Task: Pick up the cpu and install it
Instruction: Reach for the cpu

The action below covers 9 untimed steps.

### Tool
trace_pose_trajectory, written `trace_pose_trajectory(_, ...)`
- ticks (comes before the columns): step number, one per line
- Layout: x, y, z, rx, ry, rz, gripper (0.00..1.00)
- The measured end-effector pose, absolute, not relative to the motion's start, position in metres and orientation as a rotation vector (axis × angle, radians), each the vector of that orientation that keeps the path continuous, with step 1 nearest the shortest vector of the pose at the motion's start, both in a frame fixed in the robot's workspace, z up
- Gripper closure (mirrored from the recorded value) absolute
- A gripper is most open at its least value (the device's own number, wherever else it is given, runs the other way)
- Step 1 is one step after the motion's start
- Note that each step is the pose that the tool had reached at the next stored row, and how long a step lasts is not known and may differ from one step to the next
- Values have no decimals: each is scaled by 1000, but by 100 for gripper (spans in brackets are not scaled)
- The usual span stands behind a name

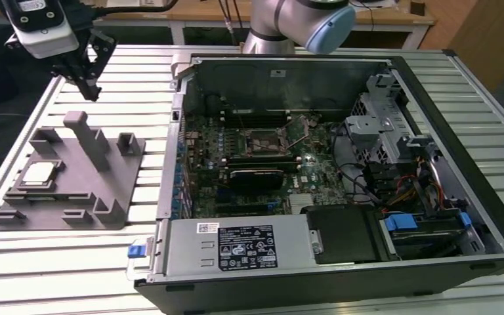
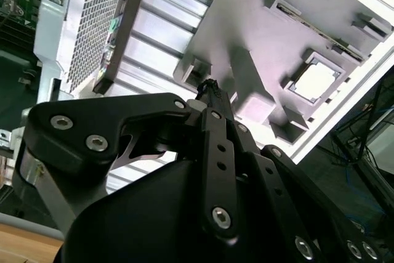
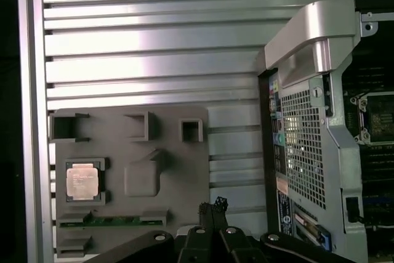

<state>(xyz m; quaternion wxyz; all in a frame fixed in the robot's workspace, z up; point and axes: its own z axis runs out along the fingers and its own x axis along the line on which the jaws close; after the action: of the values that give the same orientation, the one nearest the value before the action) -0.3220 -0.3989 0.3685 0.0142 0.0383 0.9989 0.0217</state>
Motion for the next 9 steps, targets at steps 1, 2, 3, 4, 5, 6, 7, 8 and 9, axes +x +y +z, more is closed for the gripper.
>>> trace_pose_trajectory(1, -324, -399, 368, 119, 3110, 68, 89)
trace_pose_trajectory(2, -326, -399, 367, 119, 3110, 68, 89)
trace_pose_trajectory(3, -328, -399, 366, 119, 3110, 68, 89)
trace_pose_trajectory(4, -331, -399, 365, 119, 3110, 68, 89)
trace_pose_trajectory(5, -333, -399, 365, 119, 3110, 68, 89)
trace_pose_trajectory(6, -335, -399, 364, 119, 3110, 68, 89)
trace_pose_trajectory(7, -338, -399, 364, 120, 3110, 68, 89)
trace_pose_trajectory(8, -340, -399, 363, 120, 3110, 68, 89)
trace_pose_trajectory(9, -342, -399, 362, 120, 3110, 68, 89)
